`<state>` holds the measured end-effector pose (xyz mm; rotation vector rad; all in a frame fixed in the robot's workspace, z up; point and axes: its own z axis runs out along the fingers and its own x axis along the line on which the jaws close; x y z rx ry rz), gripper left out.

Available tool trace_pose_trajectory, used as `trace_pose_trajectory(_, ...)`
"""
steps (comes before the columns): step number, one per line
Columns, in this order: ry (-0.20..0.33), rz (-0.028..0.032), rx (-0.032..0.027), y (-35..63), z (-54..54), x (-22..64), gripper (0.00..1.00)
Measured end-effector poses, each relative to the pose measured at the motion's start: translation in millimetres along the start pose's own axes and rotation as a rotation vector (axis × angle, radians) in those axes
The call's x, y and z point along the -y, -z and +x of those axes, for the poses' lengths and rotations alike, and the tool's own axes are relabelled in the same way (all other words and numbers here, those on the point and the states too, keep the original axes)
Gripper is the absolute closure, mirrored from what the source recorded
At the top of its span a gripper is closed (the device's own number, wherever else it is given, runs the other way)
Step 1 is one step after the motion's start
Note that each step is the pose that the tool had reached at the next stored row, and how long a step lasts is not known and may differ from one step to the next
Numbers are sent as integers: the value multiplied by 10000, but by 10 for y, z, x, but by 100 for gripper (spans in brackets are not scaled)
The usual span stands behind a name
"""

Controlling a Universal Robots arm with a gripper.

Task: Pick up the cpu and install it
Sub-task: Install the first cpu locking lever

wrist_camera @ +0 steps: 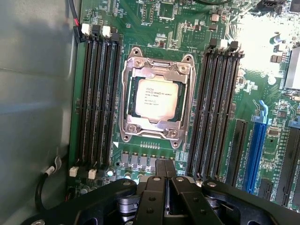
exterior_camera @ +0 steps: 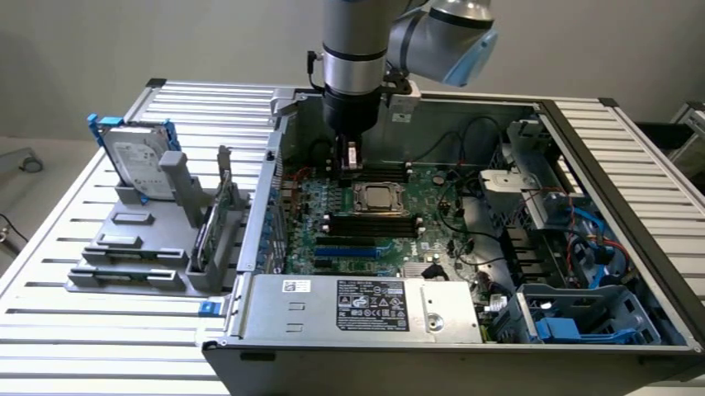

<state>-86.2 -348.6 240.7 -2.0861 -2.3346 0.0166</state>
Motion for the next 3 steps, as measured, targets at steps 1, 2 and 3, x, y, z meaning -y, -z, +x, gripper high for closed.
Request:
trace_pose_trajectory(1, 0, 0, 0, 0, 0, 0, 89)
trace_pose_trajectory(2, 0, -1, -1, 0, 0, 0, 89)
trace_pose_trajectory(3, 0, 0, 0, 0, 0, 0, 89)
